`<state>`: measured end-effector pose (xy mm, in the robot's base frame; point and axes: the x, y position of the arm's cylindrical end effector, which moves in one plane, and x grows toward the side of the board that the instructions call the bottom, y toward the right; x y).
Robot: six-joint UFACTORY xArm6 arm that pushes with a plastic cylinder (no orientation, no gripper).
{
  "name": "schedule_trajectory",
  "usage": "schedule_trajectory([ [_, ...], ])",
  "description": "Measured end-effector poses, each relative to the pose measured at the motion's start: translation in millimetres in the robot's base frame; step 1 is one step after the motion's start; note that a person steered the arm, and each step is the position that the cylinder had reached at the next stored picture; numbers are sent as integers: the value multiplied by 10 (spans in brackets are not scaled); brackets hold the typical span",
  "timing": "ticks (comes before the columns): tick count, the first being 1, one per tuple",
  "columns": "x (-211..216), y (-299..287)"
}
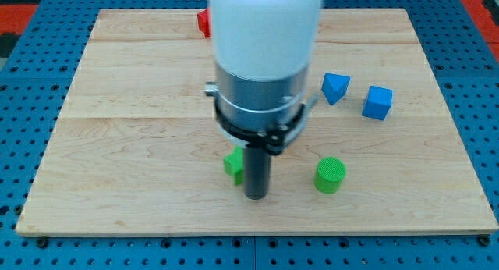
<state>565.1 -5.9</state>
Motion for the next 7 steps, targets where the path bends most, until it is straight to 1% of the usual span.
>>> schedule_trajectory([
  [1, -235, -348],
  [2, -1113, -672],
  [3, -1228, -421],
  [4, -1218, -239],
  [5, -1099, 58],
  [6, -1326, 218],
  [7, -1868, -305],
])
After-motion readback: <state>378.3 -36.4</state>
